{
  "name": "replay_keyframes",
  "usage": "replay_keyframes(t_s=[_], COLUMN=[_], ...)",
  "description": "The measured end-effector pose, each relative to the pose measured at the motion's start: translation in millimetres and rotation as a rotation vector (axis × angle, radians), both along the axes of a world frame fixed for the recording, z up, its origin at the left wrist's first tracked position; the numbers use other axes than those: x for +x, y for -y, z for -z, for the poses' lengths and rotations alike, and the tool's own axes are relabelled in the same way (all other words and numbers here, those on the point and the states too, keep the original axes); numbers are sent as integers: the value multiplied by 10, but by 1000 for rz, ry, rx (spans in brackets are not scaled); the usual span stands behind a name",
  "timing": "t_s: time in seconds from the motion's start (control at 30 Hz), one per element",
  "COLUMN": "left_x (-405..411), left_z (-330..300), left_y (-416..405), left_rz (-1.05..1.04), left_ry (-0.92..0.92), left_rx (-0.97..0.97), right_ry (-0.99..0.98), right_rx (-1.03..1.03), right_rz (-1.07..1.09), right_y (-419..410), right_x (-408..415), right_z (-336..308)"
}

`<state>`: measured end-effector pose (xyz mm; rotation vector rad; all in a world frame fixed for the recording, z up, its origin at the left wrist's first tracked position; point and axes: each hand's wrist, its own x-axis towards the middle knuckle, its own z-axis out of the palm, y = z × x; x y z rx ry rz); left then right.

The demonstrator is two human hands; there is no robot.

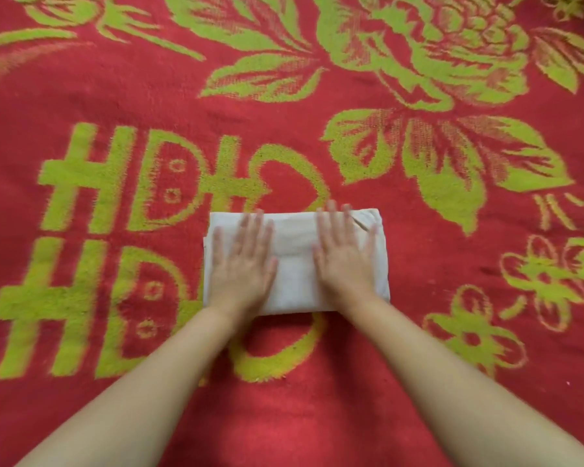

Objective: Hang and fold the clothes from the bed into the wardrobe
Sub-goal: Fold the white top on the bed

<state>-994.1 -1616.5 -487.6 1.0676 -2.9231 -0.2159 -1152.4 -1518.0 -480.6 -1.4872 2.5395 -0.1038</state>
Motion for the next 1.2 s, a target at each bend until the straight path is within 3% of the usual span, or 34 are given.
replay_keyframes(t_s=[0.1,0.33,0.4,0.47,0.53,0.77,0.83,1.0,1.2], left_x=[31,975,999,938,767,225,190,94,165], left_z=[83,251,134,39,10,-69,-88,-652,-1798], left_y=[-247,65,-33,-253,-458,-194,-112,82,268], left_rz=[20,-77,-21,176,311,200,174,133,171], left_ry=[77,202,170,125,135,267,357,322,313], left_rx=[95,171,121,69,55,0,83,238,217], right_ry=[28,-9,1,8,5,-17,41,187,140], right_rx=[95,182,112,73,158,229,196,107,69], right_rz=[-81,58,-57,-284,-380,-150,-114,-46,-119], right_y=[-52,-854,-931,-992,-976,-422,-351,-244,-115], right_x=[304,-313,-162,133,332,-2,-26,-105,-54], right_z=[194,131,-25,-106,-100,11,-129,-634,-1729])
